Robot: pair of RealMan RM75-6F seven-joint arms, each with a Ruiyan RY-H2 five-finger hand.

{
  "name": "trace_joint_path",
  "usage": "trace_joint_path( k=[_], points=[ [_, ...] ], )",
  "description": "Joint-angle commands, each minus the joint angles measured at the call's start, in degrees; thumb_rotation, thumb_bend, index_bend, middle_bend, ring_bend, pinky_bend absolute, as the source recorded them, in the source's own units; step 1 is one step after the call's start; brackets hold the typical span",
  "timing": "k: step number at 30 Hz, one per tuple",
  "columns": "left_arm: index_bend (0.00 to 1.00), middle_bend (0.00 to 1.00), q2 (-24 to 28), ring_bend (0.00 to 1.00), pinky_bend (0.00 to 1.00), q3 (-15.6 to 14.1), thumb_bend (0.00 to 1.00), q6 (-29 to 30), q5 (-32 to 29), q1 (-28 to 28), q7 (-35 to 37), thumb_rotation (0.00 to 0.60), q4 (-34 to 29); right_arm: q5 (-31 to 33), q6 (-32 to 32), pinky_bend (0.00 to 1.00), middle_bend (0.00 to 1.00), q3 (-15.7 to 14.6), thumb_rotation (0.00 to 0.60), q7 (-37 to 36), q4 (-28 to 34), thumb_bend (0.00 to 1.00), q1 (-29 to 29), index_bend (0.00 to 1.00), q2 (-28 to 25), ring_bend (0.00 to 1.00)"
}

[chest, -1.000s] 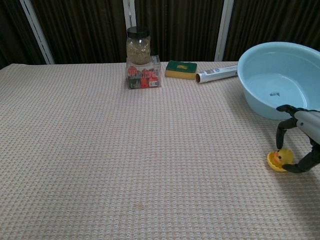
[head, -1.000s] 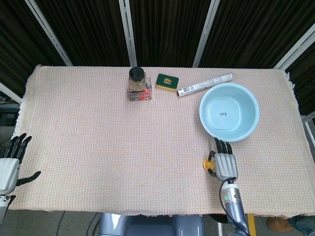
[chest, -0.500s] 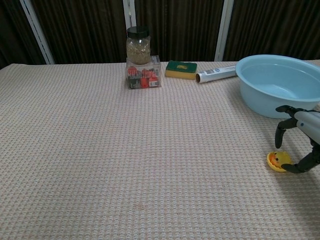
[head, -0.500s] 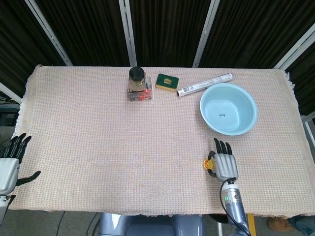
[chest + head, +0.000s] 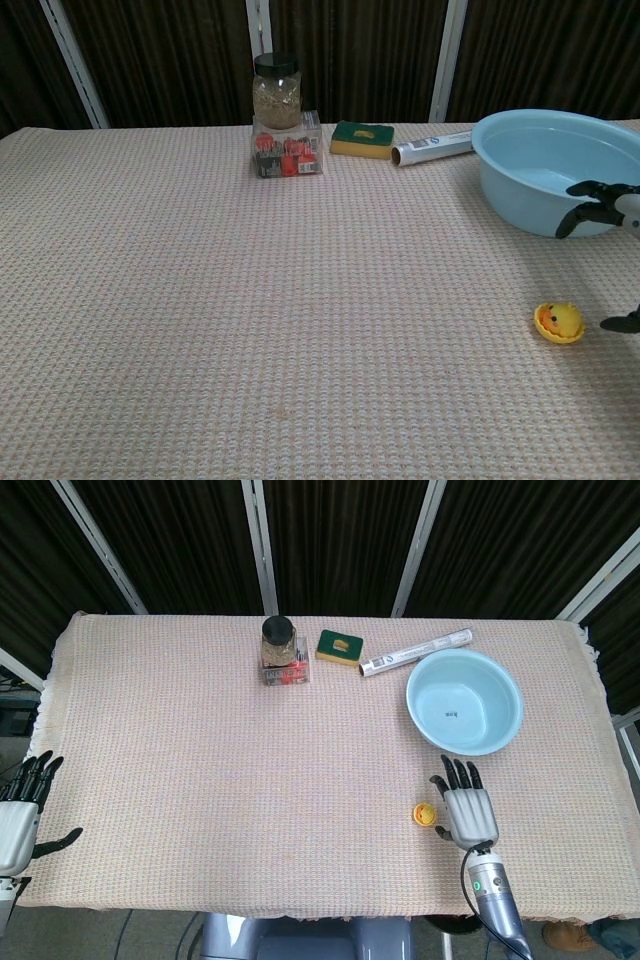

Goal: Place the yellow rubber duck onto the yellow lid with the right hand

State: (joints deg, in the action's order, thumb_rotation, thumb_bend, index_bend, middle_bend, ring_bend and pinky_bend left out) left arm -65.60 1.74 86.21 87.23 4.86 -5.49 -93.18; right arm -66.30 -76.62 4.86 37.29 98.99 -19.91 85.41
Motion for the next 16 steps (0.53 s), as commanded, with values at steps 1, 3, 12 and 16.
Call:
trace_joint_path(
  k=[1,3,12,16],
  points=[
    [0.0,0.0,-0.05,0.0,0.22,-0.1,0.0,0.07,0.2,-0.03,-0.28,0.6,0.03,-2.7,-1.68,0.0,0.0,-1.46,0.6,-0.42,5.71,0.0,1.67,0.12,-8.54,0.0],
    [0.0,0.0,-0.07,0.0,0.22,-0.16,0.0,0.01,0.27,-0.01,-0.4,0.6,0.04,-3.25,-2.4,0.0,0.0,-1.9,0.6,-1.63,7.91,0.0,2.7,0.08,-11.89,0.0],
    [0.0,0.0,-0.11,0.0,0.22,-0.29,0.0,0.1,0.82,0.11,-1.39,0.6,0.05,-10.68,-7.85,0.0,0.0,-7.11,0.6,-10.86,8.02,0.0,9.92,0.0,-22.77,0.0],
    [0.0,0.0,-0.03,0.0,0.22,-0.45,0.0,0.35,1.05,-0.05,-1.64,0.6,-0.29,-11.35,-8.51,0.0,0.0,-7.77,0.6,-14.02,6.62,0.0,11.75,0.0,-23.96,0.0]
  ],
)
